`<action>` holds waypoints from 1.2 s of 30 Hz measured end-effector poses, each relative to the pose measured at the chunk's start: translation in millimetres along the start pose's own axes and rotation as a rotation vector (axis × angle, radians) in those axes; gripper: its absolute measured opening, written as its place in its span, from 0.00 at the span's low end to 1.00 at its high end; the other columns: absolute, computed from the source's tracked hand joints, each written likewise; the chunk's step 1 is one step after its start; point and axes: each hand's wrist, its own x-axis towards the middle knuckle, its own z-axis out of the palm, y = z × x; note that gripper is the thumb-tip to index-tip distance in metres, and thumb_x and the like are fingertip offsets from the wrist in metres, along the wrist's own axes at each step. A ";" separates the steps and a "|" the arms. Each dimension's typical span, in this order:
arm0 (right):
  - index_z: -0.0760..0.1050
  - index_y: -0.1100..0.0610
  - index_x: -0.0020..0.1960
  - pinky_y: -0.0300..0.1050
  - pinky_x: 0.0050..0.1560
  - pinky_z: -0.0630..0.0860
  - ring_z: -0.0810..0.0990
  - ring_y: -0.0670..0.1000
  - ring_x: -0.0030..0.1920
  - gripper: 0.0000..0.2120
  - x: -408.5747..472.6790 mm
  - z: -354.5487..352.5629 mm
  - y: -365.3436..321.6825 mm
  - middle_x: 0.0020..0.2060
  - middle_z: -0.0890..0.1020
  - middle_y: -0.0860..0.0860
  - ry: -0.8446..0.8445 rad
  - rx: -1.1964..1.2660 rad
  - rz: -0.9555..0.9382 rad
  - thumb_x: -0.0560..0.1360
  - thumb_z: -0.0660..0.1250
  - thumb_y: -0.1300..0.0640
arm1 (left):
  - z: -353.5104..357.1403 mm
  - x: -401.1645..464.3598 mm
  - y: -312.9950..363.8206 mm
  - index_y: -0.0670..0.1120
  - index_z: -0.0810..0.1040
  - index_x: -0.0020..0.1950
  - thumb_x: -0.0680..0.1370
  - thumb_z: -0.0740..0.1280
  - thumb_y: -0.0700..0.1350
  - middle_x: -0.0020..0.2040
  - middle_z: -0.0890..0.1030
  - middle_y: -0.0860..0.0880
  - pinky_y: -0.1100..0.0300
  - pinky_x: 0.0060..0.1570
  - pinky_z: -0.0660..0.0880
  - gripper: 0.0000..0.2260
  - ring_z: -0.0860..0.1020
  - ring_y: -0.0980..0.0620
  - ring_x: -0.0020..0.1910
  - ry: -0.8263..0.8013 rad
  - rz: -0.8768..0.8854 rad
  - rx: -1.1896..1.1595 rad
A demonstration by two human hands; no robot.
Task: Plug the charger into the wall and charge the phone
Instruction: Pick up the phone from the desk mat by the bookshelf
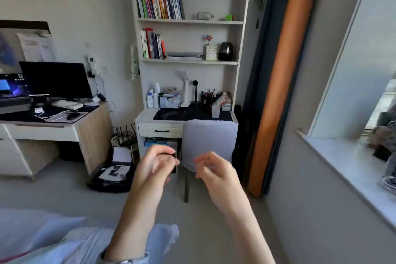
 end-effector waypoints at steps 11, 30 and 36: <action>0.75 0.51 0.57 0.47 0.54 0.75 0.78 0.54 0.54 0.12 196.8 -67.4 104.3 0.53 0.80 0.50 -0.280 -0.632 0.025 0.74 0.64 0.53 | 61.6 192.3 -91.3 0.56 0.74 0.52 0.76 0.67 0.48 0.44 0.79 0.57 0.72 0.38 0.65 0.06 0.74 0.62 0.44 -0.328 0.038 0.810; 0.71 0.52 0.59 0.51 0.46 0.76 0.79 0.60 0.52 0.12 449.6 4.2 179.4 0.53 0.79 0.52 -0.417 -1.076 -0.173 0.76 0.60 0.51 | 19.0 424.2 -179.9 0.42 0.79 0.46 0.73 0.69 0.36 0.38 0.81 0.49 0.58 0.49 0.65 0.03 0.76 0.54 0.38 0.109 0.255 0.897; 0.73 0.51 0.60 0.53 0.50 0.78 0.79 0.59 0.53 0.13 564.3 67.5 182.2 0.55 0.79 0.51 -0.416 -1.008 -0.180 0.76 0.61 0.52 | -25.5 537.8 -222.6 0.42 0.79 0.42 0.71 0.71 0.34 0.36 0.80 0.49 0.58 0.48 0.65 0.04 0.78 0.52 0.38 0.104 0.222 0.928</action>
